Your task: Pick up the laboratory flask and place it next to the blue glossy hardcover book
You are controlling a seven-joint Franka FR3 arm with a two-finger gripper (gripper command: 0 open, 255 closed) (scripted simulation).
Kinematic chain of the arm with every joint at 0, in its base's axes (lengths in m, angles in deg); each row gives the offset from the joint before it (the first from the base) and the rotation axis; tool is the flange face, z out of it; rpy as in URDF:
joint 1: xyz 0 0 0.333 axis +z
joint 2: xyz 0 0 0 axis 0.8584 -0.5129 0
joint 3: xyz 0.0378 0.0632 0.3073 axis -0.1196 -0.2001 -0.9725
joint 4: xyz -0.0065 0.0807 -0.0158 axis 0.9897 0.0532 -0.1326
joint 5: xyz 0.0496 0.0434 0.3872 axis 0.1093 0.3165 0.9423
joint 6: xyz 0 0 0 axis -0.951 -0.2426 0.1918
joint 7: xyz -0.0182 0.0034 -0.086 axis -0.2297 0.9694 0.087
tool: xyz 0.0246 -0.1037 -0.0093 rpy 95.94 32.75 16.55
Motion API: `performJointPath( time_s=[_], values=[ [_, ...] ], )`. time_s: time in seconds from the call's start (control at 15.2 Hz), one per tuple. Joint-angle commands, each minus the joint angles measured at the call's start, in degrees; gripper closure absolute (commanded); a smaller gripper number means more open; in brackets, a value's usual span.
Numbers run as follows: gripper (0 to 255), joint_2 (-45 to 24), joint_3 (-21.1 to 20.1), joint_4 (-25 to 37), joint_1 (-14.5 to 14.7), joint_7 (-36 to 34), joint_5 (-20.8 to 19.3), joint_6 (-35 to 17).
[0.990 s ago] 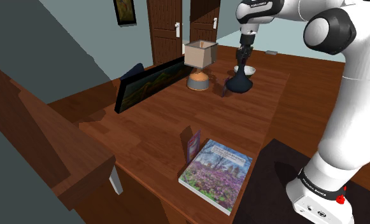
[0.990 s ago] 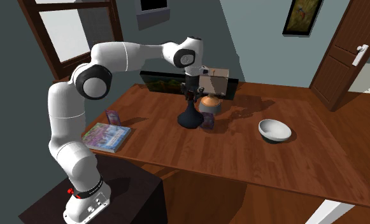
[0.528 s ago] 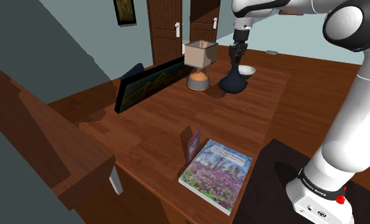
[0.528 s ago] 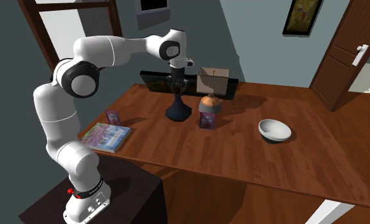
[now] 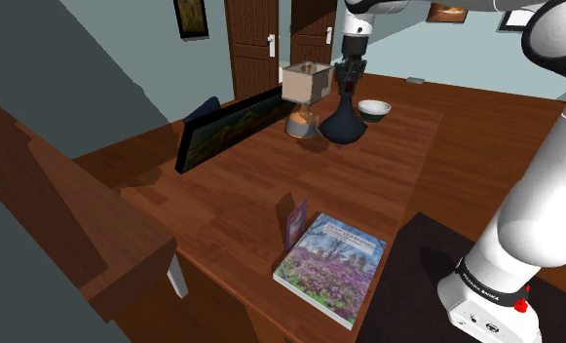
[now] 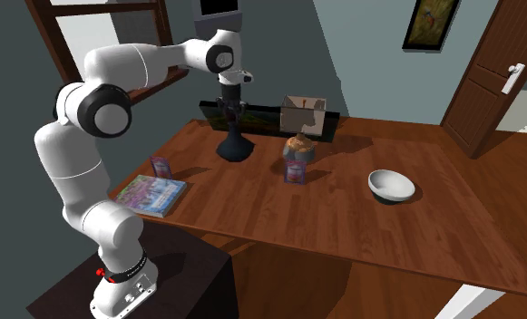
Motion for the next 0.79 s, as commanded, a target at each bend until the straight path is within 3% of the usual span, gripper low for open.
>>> performJointPath(
  time_s=[0.0,0.73],
  values=[
    [255,0.77,-1.31,0.77,1.43,-2.88,-0.19,1.35],
    [255,0.61,-8.26,7.91,8.59,-17.24,-0.29,7.82]
  ],
)
